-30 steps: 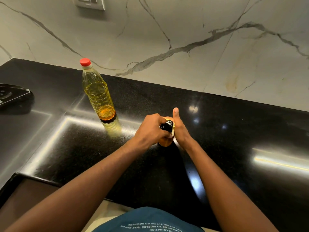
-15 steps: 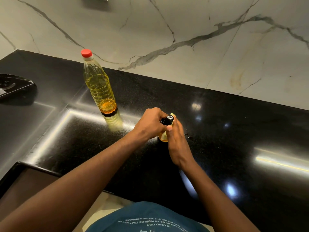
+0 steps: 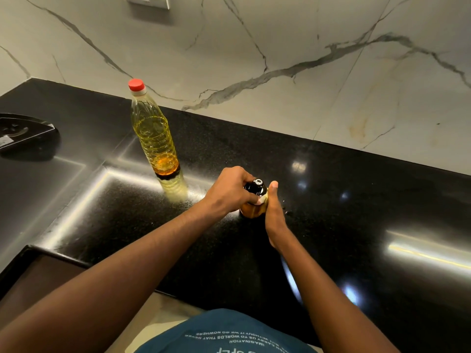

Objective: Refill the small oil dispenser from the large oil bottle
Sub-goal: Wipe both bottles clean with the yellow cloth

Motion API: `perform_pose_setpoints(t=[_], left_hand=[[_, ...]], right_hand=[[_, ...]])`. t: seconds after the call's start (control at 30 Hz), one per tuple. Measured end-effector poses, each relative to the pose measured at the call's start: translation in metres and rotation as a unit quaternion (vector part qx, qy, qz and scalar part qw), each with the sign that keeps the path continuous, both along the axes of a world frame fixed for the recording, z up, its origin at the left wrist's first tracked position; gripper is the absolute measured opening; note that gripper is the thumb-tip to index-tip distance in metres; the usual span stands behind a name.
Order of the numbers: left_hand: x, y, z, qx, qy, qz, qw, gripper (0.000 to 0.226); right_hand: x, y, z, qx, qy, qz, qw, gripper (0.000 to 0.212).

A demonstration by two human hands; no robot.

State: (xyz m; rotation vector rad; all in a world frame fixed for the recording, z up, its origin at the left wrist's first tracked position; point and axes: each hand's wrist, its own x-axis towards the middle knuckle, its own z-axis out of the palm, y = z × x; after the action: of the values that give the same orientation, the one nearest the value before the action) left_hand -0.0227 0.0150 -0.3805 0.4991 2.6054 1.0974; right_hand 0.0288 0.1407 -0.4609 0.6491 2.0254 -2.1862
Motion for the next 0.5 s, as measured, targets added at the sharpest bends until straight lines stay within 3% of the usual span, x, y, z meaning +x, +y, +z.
perform_pose_setpoints(t=[0.07, 0.2, 0.33, 0.5], left_hand=[[-0.001, 0.001, -0.001, 0.0, 0.006, 0.002, 1.0, 0.021], [-0.002, 0.001, -0.004, -0.007, 0.01, 0.0, 1.0, 0.017], [-0.003, 0.001, -0.003, -0.008, 0.004, -0.001, 1.0, 0.018], [-0.002, 0.002, -0.004, 0.007, -0.009, 0.004, 1.0, 0.022]], right_hand=[[0.014, -0.008, -0.008, 0.031, 0.032, -0.017, 0.999, 0.094], [0.039, -0.02, -0.013, 0.053, 0.068, -0.009, 0.996, 0.09], [0.023, -0.007, -0.005, 0.057, 0.02, -0.017, 0.998, 0.1], [-0.012, 0.011, 0.014, 0.057, -0.014, 0.034, 0.998, 0.083]])
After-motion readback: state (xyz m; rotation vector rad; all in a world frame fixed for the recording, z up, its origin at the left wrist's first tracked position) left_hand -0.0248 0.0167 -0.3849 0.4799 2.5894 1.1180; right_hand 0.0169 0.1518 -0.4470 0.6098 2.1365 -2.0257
